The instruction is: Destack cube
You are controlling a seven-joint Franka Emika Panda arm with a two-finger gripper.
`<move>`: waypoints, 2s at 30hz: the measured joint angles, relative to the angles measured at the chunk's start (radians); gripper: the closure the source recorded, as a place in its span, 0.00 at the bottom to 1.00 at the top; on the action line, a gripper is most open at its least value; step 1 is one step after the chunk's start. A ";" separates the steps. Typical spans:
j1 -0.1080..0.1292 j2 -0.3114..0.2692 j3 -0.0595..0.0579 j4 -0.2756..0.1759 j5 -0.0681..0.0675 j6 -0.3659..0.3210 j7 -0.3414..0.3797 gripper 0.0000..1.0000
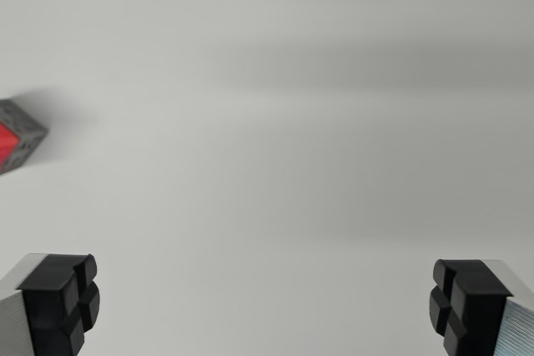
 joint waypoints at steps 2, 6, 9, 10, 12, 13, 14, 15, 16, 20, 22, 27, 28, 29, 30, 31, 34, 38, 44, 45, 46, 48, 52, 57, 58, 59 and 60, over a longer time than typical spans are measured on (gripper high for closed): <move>0.000 0.000 0.000 0.000 0.000 0.000 0.000 0.00; 0.000 0.000 0.000 0.000 0.000 0.000 0.000 0.00; 0.000 0.000 0.000 0.000 0.000 0.000 0.000 0.00; 0.000 0.000 0.000 0.000 0.000 0.000 0.000 0.00; 0.000 0.000 0.000 0.000 0.000 0.000 0.001 0.00; 0.000 0.000 0.000 0.000 0.000 0.000 0.001 0.00; 0.000 0.000 0.000 0.000 0.000 0.000 0.002 0.00; 0.001 0.001 0.000 0.000 0.000 0.000 0.004 0.00; 0.001 0.001 0.000 0.000 0.000 0.000 0.006 0.00; 0.005 0.003 0.001 0.000 0.000 0.000 0.019 0.00; 0.008 0.005 0.001 -0.001 0.000 0.000 0.027 0.00; 0.016 0.007 0.003 -0.003 0.000 0.001 0.050 0.00; 0.018 0.008 0.003 -0.004 0.000 0.002 0.057 0.00; 0.020 0.009 0.004 -0.005 0.000 0.003 0.063 0.00; 0.022 0.010 0.004 -0.006 0.000 0.004 0.070 0.00; 0.024 0.011 0.004 -0.007 0.000 0.006 0.077 0.00; 0.029 0.014 0.006 -0.010 0.000 0.009 0.096 0.00; 0.040 0.020 0.008 -0.013 0.000 0.013 0.129 0.00; 0.056 0.029 0.010 -0.017 0.000 0.020 0.180 0.00; 0.059 0.031 0.011 -0.018 -0.001 0.022 0.191 0.00; 0.063 0.033 0.011 -0.018 -0.001 0.023 0.200 0.00; 0.070 0.037 0.012 -0.020 -0.001 0.026 0.222 0.00; 0.084 0.046 0.014 -0.021 -0.002 0.031 0.264 0.00; 0.103 0.060 0.015 -0.022 -0.002 0.037 0.319 0.00; 0.107 0.063 0.016 -0.022 -0.002 0.039 0.332 0.00; 0.111 0.066 0.016 -0.022 -0.002 0.040 0.345 0.00; 0.116 0.069 0.017 -0.022 -0.002 0.042 0.358 0.00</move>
